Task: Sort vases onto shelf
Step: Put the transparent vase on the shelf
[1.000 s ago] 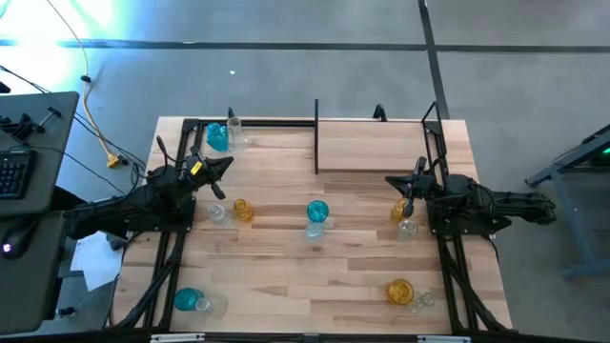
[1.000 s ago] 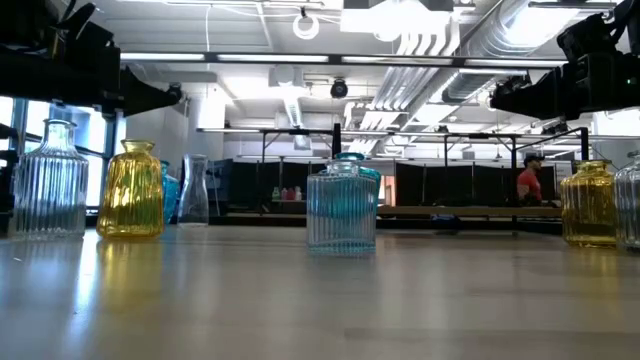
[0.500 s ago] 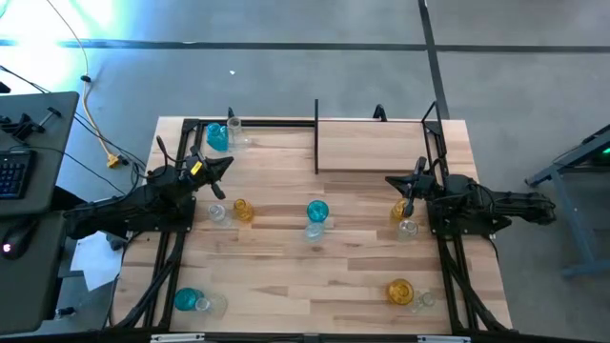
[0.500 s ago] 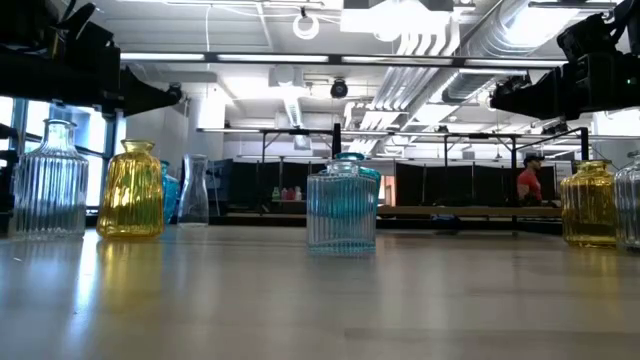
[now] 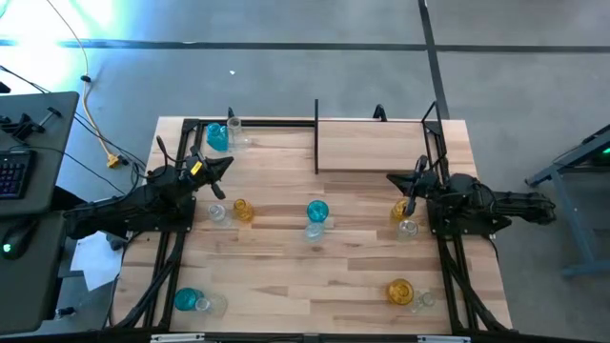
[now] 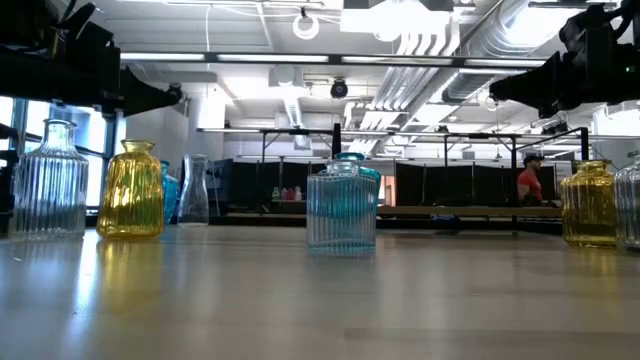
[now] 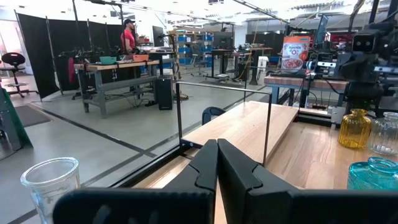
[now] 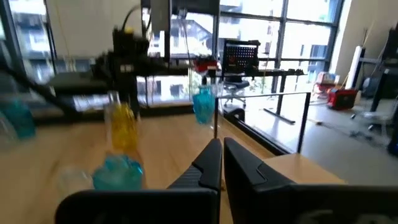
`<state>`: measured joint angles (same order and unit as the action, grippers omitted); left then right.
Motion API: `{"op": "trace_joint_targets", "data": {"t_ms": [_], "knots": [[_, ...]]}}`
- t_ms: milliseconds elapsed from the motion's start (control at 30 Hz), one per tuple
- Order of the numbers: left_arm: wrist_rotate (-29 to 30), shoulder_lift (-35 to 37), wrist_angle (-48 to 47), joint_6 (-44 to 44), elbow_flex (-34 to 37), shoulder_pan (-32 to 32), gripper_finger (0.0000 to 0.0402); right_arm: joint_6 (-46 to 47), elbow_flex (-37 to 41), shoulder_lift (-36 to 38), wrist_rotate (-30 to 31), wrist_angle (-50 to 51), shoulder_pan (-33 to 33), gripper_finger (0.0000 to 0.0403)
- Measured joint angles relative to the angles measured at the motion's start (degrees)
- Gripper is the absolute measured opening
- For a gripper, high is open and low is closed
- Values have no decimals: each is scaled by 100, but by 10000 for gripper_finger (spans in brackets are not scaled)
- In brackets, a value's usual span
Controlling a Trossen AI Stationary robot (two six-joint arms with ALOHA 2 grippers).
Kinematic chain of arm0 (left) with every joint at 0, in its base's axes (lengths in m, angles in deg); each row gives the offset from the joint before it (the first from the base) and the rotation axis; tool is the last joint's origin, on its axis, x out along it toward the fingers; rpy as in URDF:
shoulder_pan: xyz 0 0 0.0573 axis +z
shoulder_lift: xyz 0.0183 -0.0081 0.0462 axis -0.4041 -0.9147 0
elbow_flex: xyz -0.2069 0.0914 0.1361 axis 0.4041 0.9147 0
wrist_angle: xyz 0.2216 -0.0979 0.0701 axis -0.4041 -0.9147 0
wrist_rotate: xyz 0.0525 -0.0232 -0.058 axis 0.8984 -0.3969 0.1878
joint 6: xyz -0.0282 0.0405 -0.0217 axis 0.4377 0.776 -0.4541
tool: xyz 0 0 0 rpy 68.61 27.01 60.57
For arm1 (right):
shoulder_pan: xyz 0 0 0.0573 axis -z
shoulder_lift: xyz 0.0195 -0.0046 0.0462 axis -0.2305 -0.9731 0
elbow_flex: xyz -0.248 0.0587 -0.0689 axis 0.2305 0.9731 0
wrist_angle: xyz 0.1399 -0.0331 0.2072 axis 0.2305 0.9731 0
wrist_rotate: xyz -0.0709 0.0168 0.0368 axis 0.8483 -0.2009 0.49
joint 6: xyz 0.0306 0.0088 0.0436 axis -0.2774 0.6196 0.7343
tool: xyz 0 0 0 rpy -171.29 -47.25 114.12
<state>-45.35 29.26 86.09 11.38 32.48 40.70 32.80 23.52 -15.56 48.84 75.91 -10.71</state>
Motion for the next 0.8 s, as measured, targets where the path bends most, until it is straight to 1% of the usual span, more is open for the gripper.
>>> {"op": "trace_joint_targets", "data": {"t_ms": [67,267,400,533,667,800], "knots": [[1,-1,-2,0,0,0,0,190,0,0,0,-116,2,0],[1,-1,-2,0,0,0,0,383,0,0,-9,-631,2,0],[1,-1,0,1,0,-1,0,352,0,0,8,-1100,2,0],[-1,-1,-2,2,0,-2,0,344,0,-37,-148,-1286,2,0],[-1,-1,-2,1,0,-1,0,401,0,-305,-177,-1443,0,0],[-1,-1,-2,2,-2,0,0,493,0,-805,-291,-1913,0,0]]}}
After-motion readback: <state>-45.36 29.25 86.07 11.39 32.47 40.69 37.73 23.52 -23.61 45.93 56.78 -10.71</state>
